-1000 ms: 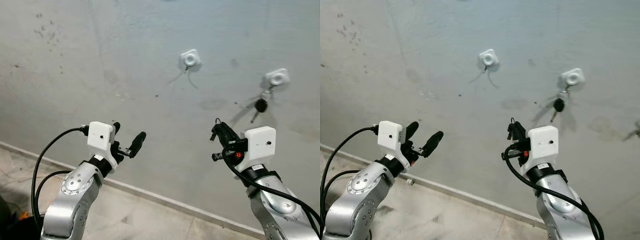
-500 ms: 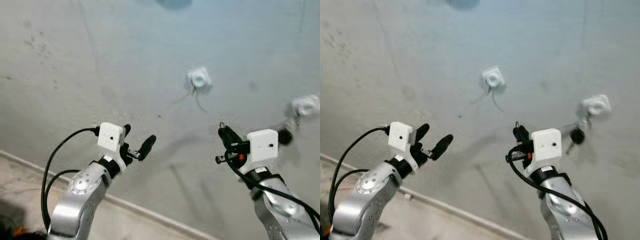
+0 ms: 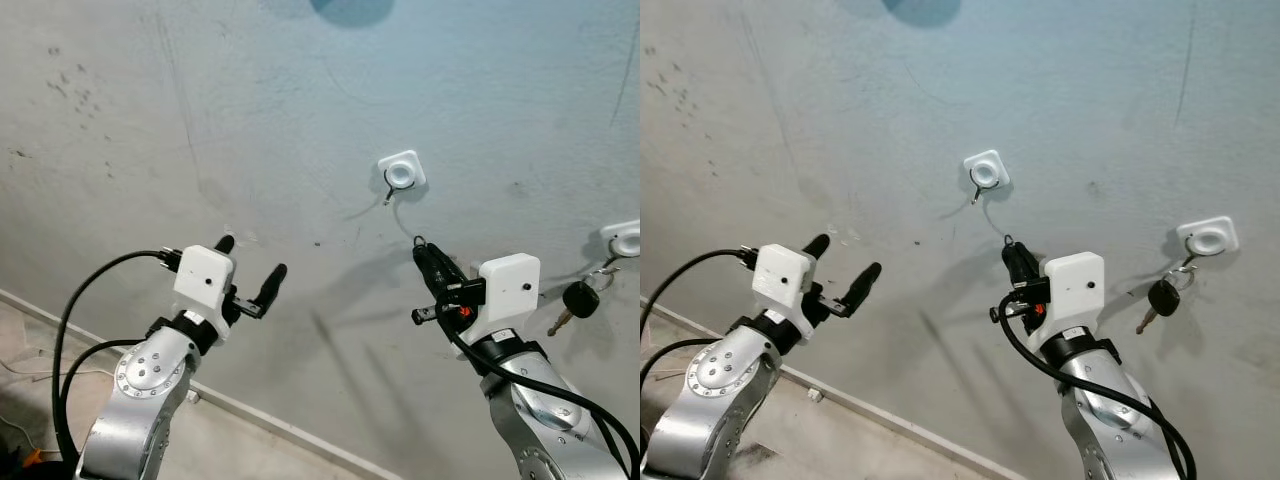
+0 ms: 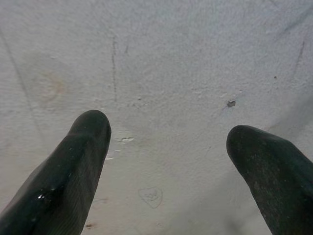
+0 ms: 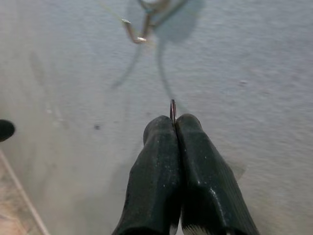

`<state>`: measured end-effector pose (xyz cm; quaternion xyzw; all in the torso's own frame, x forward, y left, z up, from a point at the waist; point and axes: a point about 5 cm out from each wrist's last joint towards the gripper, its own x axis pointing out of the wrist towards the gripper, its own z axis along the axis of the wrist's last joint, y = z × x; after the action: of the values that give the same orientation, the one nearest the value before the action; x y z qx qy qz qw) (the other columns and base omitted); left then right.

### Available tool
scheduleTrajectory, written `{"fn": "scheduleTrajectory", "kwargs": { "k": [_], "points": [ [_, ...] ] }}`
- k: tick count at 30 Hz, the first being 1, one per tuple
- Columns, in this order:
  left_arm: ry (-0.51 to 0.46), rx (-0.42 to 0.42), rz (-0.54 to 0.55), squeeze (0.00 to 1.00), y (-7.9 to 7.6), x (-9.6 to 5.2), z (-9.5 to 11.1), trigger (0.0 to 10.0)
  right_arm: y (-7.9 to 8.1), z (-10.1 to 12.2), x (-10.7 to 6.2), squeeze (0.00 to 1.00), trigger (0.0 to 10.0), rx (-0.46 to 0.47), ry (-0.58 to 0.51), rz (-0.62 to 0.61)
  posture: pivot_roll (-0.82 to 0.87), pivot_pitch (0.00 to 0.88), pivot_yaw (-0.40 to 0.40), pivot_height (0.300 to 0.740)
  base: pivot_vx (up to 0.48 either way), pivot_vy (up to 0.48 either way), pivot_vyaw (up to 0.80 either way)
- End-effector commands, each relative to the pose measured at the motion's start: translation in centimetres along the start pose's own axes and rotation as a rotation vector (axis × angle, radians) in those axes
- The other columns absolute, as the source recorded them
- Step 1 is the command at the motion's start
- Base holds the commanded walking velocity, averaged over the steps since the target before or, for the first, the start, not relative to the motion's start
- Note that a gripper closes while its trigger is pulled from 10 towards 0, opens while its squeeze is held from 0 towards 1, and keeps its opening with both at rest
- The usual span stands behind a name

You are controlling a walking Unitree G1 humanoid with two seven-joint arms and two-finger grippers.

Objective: Hang keys on a hook

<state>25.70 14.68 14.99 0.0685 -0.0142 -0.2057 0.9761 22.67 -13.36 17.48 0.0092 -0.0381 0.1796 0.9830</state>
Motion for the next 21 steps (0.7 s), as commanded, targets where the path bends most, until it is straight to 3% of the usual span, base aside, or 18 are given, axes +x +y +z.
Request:
{"fn": "scheduleTrajectory", "kwargs": {
  "k": [1, 3, 9, 14, 21],
  "points": [
    [-0.021, 0.033, -0.002, 0.00, 0.0, 0.0, 0.4, 10.0, 0.6, 0.6, 0.1, 0.00, 10.0, 0.005, -0.022, 0.050, 0.16, 0.000, -0.047, 0.740, 0.000, 0.000, 0.00],
    [-0.034, 0.039, -0.006, 0.00, 0.0, 0.1, 0.5, 10.0, 1.5, 0.6, 0.3, 0.00, 10.0, 0.031, -0.008, 0.149, 0.16, 0.000, -0.046, 0.740, 0.000, 0.000, 0.00],
    [-0.045, 0.056, -0.017, 0.00, -0.1, 0.3, 0.6, 10.0, 2.0, 0.7, 0.0, 0.00, 10.0, 0.041, -0.010, 0.209, 0.16, 0.000, -0.045, 0.740, 0.000, 0.000, 0.00],
    [-0.053, 0.071, -0.038, 0.00, -0.2, 0.3, 0.6, 10.0, 3.1, 1.8, 0.7, 0.00, 10.0, 0.122, -0.059, 0.293, 0.16, 0.000, -0.038, 0.740, 0.000, 0.000, 0.00],
    [-0.052, 0.075, -0.048, 0.00, -0.2, 0.1, 0.7, 10.0, 2.6, 3.5, 2.2, 0.00, 10.0, 0.172, -0.143, 0.279, 0.18, 0.000, -0.037, 0.740, 0.000, 0.000, 0.00]
  ]
}}
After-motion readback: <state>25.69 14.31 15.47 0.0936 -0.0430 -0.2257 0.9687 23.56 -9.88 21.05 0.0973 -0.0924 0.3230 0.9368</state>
